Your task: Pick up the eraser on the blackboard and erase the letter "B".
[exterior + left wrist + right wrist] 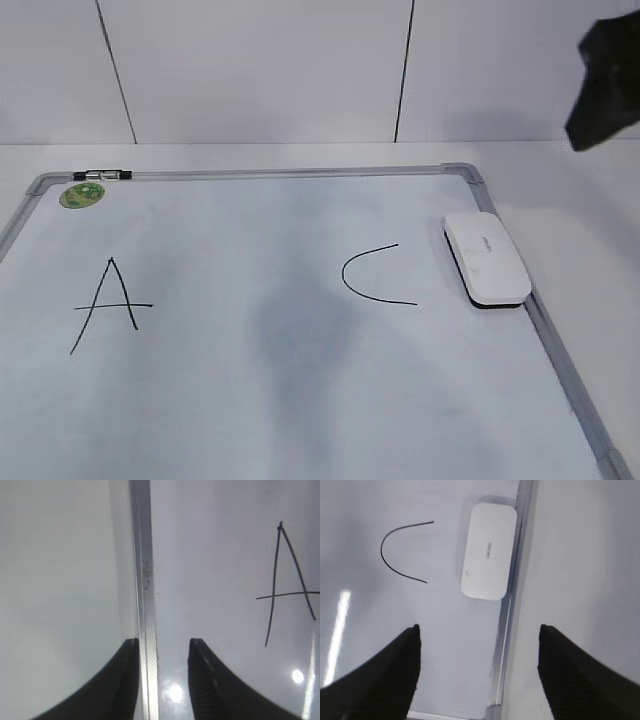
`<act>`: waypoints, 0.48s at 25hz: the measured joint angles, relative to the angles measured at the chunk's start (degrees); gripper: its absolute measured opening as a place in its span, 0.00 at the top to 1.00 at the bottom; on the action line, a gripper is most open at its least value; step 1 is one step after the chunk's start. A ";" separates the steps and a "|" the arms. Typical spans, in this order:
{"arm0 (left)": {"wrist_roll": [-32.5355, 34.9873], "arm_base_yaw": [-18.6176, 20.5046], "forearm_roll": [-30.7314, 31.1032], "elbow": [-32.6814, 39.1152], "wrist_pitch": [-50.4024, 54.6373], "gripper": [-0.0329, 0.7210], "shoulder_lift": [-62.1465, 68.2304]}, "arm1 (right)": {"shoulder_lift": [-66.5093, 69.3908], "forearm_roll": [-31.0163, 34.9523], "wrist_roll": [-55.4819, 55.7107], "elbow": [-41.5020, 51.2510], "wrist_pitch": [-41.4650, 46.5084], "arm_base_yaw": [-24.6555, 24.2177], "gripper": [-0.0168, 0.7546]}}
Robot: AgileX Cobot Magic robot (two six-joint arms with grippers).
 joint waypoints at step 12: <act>-0.35 0.00 0.00 9.44 0.90 0.63 -22.95 | -27.25 -0.50 -0.09 18.70 0.63 0.00 0.28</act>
